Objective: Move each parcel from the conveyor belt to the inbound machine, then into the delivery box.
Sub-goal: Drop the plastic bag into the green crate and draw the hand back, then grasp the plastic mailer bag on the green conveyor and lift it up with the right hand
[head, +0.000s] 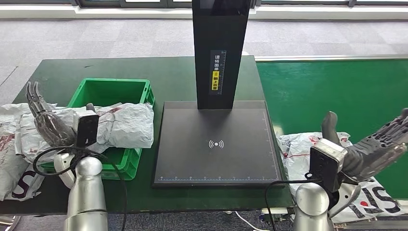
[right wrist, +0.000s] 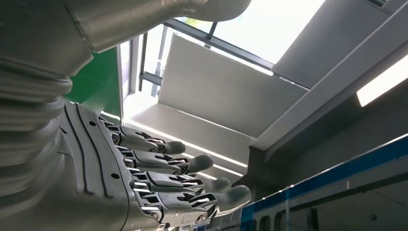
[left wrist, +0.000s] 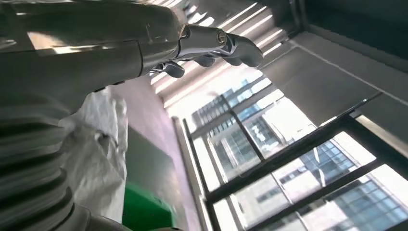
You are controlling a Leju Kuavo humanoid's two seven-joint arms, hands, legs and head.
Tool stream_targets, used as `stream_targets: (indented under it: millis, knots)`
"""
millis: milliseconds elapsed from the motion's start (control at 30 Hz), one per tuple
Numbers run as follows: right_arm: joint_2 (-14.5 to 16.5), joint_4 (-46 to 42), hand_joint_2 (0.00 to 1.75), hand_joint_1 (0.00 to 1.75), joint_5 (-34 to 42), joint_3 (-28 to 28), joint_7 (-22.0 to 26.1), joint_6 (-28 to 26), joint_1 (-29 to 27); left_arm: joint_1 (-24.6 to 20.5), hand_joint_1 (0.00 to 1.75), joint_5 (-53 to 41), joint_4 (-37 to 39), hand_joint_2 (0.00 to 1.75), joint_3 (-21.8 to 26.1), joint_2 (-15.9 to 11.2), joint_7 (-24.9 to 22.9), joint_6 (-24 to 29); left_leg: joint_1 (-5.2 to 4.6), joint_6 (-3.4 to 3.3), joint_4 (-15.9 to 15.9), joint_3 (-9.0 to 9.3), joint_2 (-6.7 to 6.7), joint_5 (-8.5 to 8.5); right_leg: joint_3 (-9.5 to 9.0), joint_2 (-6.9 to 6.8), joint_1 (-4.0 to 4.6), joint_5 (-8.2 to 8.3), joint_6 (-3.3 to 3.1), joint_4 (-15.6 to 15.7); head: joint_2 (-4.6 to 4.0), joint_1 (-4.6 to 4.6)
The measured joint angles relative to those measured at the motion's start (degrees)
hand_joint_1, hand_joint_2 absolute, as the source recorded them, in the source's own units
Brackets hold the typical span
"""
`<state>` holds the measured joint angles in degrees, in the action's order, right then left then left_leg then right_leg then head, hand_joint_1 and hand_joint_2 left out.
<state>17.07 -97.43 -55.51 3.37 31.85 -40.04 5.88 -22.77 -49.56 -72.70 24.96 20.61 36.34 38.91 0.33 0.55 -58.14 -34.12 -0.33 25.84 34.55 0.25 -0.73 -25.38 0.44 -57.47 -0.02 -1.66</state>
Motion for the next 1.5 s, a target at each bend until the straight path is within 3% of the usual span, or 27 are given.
stream_targets:
  millis: [100,200,333,467,1033,1333,1500]
  knots:
    - [0.0,0.3,1.75,0.0,-1.5,1.8,-0.8,0.0,-0.2,2.7,0.0,21.1,-1.8,1.75,-6.9,-0.7,3.4,-6.3,0.0,0.0,0.0,-0.04,-0.03,0.0,-0.01,-0.01,0.0,0.0,0.0,0.0,0.0,0.0]
    - [-0.1,1.9,1.75,0.0,-3.5,5.2,-1.1,0.0,-0.2,5.6,0.0,34.8,-7.0,1.75,-16.3,-2.5,3.9,-15.7,0.0,-0.02,0.0,-0.09,-0.06,0.02,-0.01,-0.04,0.0,-0.01,0.02,0.0,0.0,0.0]
    - [-0.1,5.7,1.75,0.0,-6.0,12.1,-0.8,0.0,0.7,8.4,0.0,41.9,-13.5,1.75,-25.1,-4.1,3.9,-26.2,-0.02,-0.05,0.0,-0.12,-0.09,0.03,-0.02,-0.09,-0.02,-0.02,0.03,0.0,0.0,0.01]
    - [0.1,9.2,1.75,0.0,-8.2,18.0,-0.7,0.0,2.1,10.4,0.0,43.3,-17.8,1.75,-29.9,-4.7,3.9,-31.6,-0.02,-0.04,0.0,-0.09,-0.07,0.05,-0.01,-0.08,-0.02,-0.02,0.03,0.0,0.0,0.0]
    - [1.6,26.4,1.75,0.0,-22.7,39.3,-3.9,0.0,11.3,13.9,0.0,43.2,-24.4,1.75,-38.3,-5.4,3.9,-37.4,-0.02,-0.04,0.0,-0.07,-0.05,0.04,-0.01,-0.06,-0.03,-0.01,0.03,0.0,0.0,0.0]
    - [1.6,30.6,1.75,0.0,-23.6,43.3,-4.3,0.0,13.2,13.9,0.0,43.1,-24.7,1.75,-39.2,-5.4,3.9,-37.5,-0.01,-0.03,0.0,-0.07,-0.04,0.04,0.0,-0.05,-0.01,-0.02,0.03,0.0,0.0,0.01]
    - [1.2,33.1,1.75,0.0,-29.1,45.2,-9.2,0.0,14.2,13.9,0.0,43.0,-24.6,1.75,-39.3,-5.4,3.9,-37.7,-0.01,-0.03,0.0,-0.05,-0.04,0.04,0.0,-0.05,-0.01,-0.02,0.03,0.0,0.0,0.0]
